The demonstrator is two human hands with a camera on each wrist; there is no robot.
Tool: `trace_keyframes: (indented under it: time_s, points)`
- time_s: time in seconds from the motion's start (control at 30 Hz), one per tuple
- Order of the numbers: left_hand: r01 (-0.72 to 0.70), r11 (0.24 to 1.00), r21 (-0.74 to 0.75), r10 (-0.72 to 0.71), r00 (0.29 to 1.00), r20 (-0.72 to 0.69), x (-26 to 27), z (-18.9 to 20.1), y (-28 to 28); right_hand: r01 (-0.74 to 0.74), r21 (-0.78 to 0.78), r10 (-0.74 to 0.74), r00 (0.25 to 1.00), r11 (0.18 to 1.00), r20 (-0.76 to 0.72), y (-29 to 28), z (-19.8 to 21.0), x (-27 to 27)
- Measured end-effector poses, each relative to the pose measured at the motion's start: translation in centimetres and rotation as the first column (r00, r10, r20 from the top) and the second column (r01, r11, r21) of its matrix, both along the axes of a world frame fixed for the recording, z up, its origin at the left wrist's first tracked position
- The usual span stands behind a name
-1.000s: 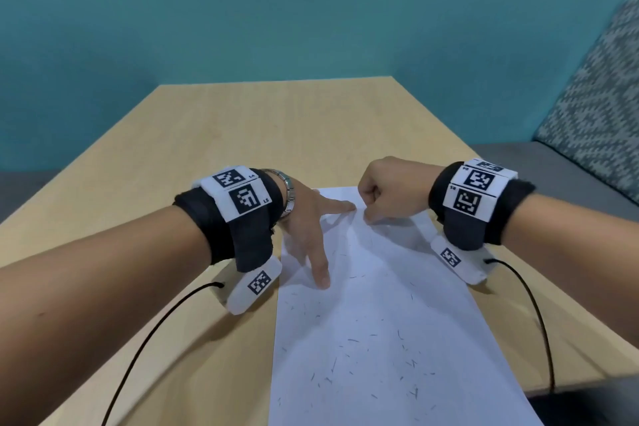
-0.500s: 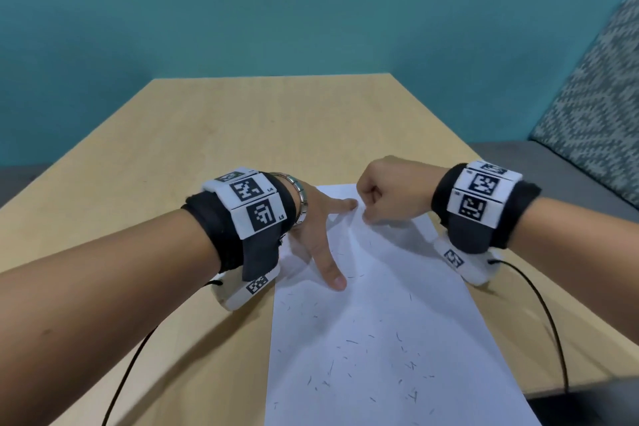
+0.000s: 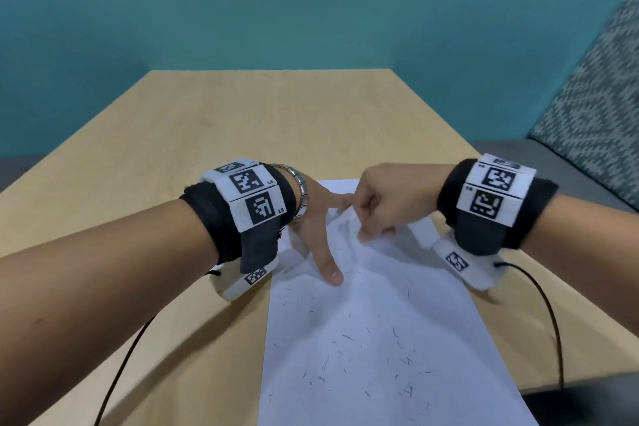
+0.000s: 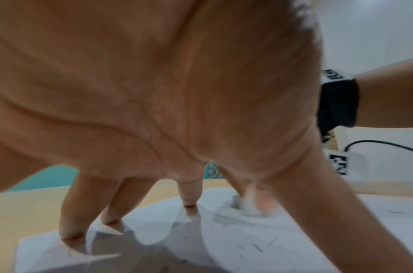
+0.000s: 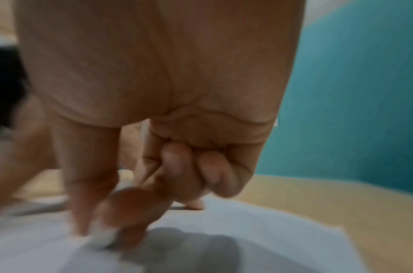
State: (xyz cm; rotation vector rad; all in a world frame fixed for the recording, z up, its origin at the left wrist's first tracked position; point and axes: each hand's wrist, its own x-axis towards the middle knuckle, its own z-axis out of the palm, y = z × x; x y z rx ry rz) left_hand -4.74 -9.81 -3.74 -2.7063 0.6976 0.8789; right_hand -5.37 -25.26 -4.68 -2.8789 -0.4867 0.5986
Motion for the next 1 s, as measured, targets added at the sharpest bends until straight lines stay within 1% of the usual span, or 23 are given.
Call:
trace_keyframes:
  time_s: [0.07,0.1,0.13,0.17,0.2,0.23,0.27,0.37,0.4,0.43,0.5,0.53,0.57,0.6,0.67,0.7,0.73,0.83,0.87,0.9,0.93,0.97,1.0]
  points:
    - [-0.018,0.999,0.032,0.017,1.000,0.026,-0.1,0.1,0.0,0.088,-0.039,-0.081,0.984,0.995,0.159,-0.5,0.0,1.3]
    - [-0.019,0.999,0.038,0.018,0.999,0.031,-0.1,0.1,0.0,0.100,-0.022,-0.095,0.982,0.995,0.165,-0.5,-0.1,1.4]
    - [-0.013,0.999,0.035,0.012,1.000,0.027,-0.1,0.1,0.1,0.081,0.008,-0.081,0.990,0.997,0.115,-0.3,-0.2,1.0]
    - [-0.004,1.000,0.025,0.004,1.000,0.015,-0.2,0.2,0.0,0.038,0.037,-0.039,0.999,0.999,0.031,-0.1,-0.3,0.5]
    - [0.006,1.000,0.015,-0.006,1.000,0.005,-0.1,0.2,0.0,0.002,0.050,0.001,0.998,0.999,-0.064,0.1,-0.2,-0.3]
    - [0.012,1.000,0.010,-0.012,1.000,0.001,-0.1,0.1,0.0,-0.022,0.046,0.027,0.992,0.999,-0.120,0.2,-0.2,-0.8]
    - [0.013,1.000,0.018,-0.013,1.000,0.002,0.0,0.1,0.0,-0.025,0.034,0.028,0.994,0.999,-0.102,0.0,-0.2,-0.7]
    - [0.005,0.997,0.072,-0.007,1.000,0.031,0.2,-0.1,-0.3,0.087,0.006,-0.088,0.989,0.996,0.119,-1.0,-0.2,1.0]
    - [-0.001,0.997,0.079,-0.001,0.999,0.033,0.3,-0.1,-0.3,0.112,0.026,-0.114,0.986,0.993,0.121,-1.2,-0.2,1.1]
    - [-0.002,0.997,0.080,-0.001,1.000,0.030,0.3,-0.1,-0.3,0.109,0.058,-0.113,0.991,0.992,0.068,-1.2,-0.2,0.9]
    - [0.012,0.998,0.069,-0.013,1.000,0.021,0.3,-0.1,-0.2,0.052,0.100,-0.042,0.994,0.994,-0.099,-0.9,-0.4,-0.3]
    - [0.018,0.998,0.063,-0.020,1.000,0.022,0.3,-0.1,-0.2,0.030,0.099,-0.015,0.989,0.995,-0.149,-0.7,-0.4,-0.8]
    - [0.021,0.998,0.059,-0.022,1.000,0.021,0.3,-0.2,-0.3,0.024,0.097,-0.010,0.990,0.995,-0.138,-0.8,-0.4,-0.9]
    - [0.020,0.998,0.064,-0.022,1.000,0.022,0.3,-0.2,-0.4,0.039,0.092,-0.032,0.996,0.995,-0.081,-1.0,-0.4,-0.5]
    - [0.010,0.997,0.074,-0.012,0.999,0.032,0.3,-0.1,-0.4,0.095,0.073,-0.101,0.992,0.993,0.080,-1.3,-0.3,0.7]
    - [0.010,0.997,0.072,-0.012,0.999,0.037,0.2,0.0,-0.4,0.113,0.074,-0.121,0.986,0.991,0.112,-1.3,-0.3,0.9]
    - [0.019,0.998,0.062,-0.022,0.999,0.035,0.2,0.0,-0.3,0.108,0.088,-0.116,0.989,0.990,0.091,-1.1,-0.4,0.7]
    - [0.045,0.999,-0.001,-0.045,0.999,0.018,0.2,0.1,-0.3,0.015,0.113,-0.002,0.993,0.993,-0.115,-0.2,-0.6,-0.8]
    - [0.047,0.999,-0.004,-0.047,0.999,0.016,0.3,0.0,-0.3,0.003,0.098,0.009,0.993,0.995,-0.122,-0.2,-0.5,-0.9]
    - [0.049,0.999,0.012,-0.049,0.999,0.017,0.3,0.0,-0.2,0.016,0.077,-0.010,0.997,0.997,-0.073,-0.5,-0.4,-0.5]
    - [0.043,0.998,0.036,-0.044,0.999,0.024,0.3,-0.1,-0.3,0.050,0.053,-0.051,0.999,0.997,0.006,-0.9,-0.3,0.3]
    - [0.029,0.998,0.057,-0.031,0.999,0.033,0.3,-0.1,-0.3,0.090,0.040,-0.093,0.992,0.995,0.084,-1.2,-0.2,0.8]
    - [0.019,0.997,0.068,-0.021,0.999,0.038,0.2,0.0,-0.3,0.120,0.042,-0.124,0.984,0.992,0.130,-1.3,-0.2,1.2]
